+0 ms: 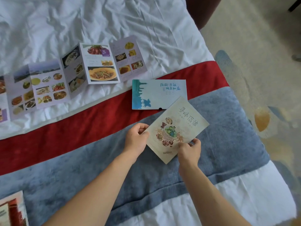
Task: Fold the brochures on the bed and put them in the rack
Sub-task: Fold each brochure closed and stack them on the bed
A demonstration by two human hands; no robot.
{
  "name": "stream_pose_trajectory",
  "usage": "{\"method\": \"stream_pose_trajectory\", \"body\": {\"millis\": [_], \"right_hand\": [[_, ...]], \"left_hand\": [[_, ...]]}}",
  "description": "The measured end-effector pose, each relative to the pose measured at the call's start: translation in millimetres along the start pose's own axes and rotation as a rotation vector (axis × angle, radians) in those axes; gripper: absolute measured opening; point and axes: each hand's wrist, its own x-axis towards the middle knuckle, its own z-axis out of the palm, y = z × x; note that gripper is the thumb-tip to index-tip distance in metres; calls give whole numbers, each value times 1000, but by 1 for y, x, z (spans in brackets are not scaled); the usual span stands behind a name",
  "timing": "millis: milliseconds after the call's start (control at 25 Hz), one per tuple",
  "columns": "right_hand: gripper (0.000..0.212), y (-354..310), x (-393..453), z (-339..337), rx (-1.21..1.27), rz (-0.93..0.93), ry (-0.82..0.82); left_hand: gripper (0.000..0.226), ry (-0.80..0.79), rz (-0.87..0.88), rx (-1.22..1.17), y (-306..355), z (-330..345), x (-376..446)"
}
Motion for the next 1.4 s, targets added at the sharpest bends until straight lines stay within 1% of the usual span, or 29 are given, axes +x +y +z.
{"method": "stream_pose_trajectory", "body": {"millis": [120, 240, 320, 360, 440, 520, 600, 680, 840, 960, 1040, 1120, 1200, 1280, 1400], "right_hand": [[34, -8, 9, 12, 70, 43, 7], [32, -11, 20, 20, 48, 89, -8], [31, -11, 26, 23, 15, 101, -3], [31, -10, 28, 24, 4, 103, 0], [30, -6, 31, 27, -14, 100, -1], [30, -2, 33, 31, -25, 97, -7], [33, -1, 33, 34, -21, 106, -6], [35, -1, 35, 34, -28, 107, -4], [38, 0, 37, 33, -43, 115, -26], [38, -1, 37, 32, -35, 126, -45], [37, -3, 36, 31, -39, 120, -50], [35, -4, 33, 31, -40, 108, -57], [34, -6, 30, 33, -35, 99, -48], [30, -5, 25, 35, -35, 72, -10], [22, -1, 14, 35, -85, -8, 28]], "left_hand": [[20, 92, 168, 234, 17, 1, 17], [17, 206, 440, 459, 29, -6, 38], [26, 231, 578, 624, 38, -12, 54], [34, 219, 615, 696, 40, -15, 61], [52, 162, 593, 814, 43, -18, 72], [68, 82, 487, 909, 42, -19, 78], [73, 44, 434, 936, 40, -22, 80], [67, 50, 456, 894, 39, -24, 82], [42, 75, 469, 779, 42, -28, 86], [21, 141, 563, 771, 42, -29, 85], [12, 201, 626, 827, 42, -29, 84], [9, 273, 681, 937, 43, -30, 83], [8, 306, 761, 1047, 44, -33, 80], [8, 273, 852, 1147, 38, -38, 73], [9, 202, 914, 1290, 17, -49, 58]]}}
